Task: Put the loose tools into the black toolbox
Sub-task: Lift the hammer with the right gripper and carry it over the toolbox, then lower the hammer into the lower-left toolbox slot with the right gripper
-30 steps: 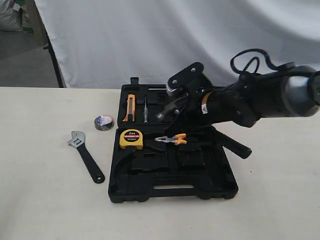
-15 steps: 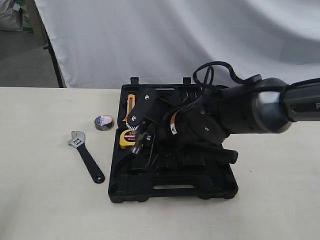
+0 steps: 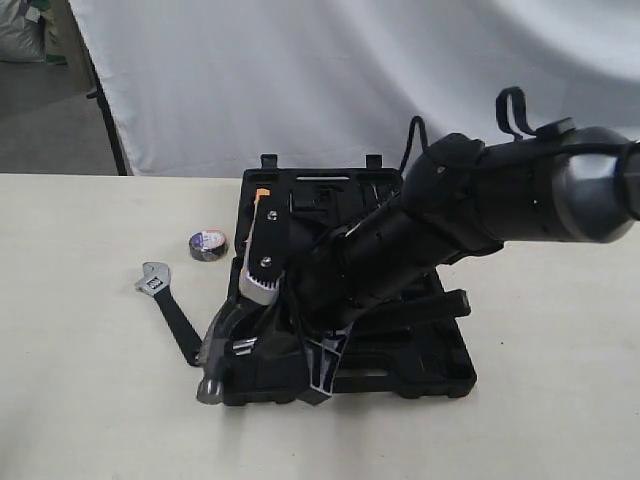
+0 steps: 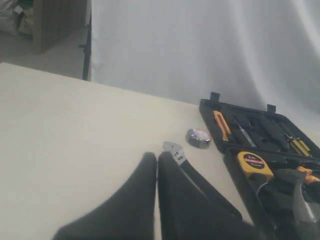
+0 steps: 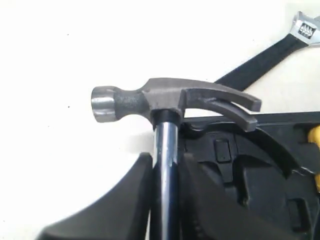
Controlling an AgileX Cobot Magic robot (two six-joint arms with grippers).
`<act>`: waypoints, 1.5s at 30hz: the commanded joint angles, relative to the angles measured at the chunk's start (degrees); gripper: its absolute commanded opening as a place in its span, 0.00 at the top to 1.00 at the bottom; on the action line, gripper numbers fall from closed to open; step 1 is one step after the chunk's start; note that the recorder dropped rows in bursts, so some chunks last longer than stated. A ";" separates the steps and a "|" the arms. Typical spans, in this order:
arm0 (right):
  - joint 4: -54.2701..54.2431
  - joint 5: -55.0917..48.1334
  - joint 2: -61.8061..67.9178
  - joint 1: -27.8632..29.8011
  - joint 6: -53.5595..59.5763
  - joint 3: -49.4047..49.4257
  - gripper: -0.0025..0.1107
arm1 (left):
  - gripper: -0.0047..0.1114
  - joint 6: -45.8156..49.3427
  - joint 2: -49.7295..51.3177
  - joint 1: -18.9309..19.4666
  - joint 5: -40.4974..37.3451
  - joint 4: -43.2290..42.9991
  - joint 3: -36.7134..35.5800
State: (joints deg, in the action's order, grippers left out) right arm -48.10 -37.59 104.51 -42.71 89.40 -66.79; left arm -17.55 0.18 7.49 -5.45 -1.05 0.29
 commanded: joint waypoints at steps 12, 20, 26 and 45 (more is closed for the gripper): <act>-5.32 5.80 7.25 5.06 14.07 -0.44 0.98 | 0.95 -0.27 -0.18 1.45 0.41 -0.25 0.15; -12.17 6.30 8.49 5.06 19.16 -0.44 0.98 | 0.95 -0.27 -0.18 1.45 0.41 -0.25 0.15; -12.17 6.30 8.49 5.06 19.16 -0.44 0.98 | 0.95 -0.27 -0.18 1.45 0.41 -0.25 0.15; -12.17 10.00 8.49 4.94 13.74 -0.33 0.57 | 0.95 -0.27 -0.18 1.45 0.41 -0.25 0.15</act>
State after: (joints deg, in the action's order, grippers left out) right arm -59.85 -26.33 113.50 -37.88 103.59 -66.79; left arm -17.55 0.18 7.49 -5.45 -1.05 0.29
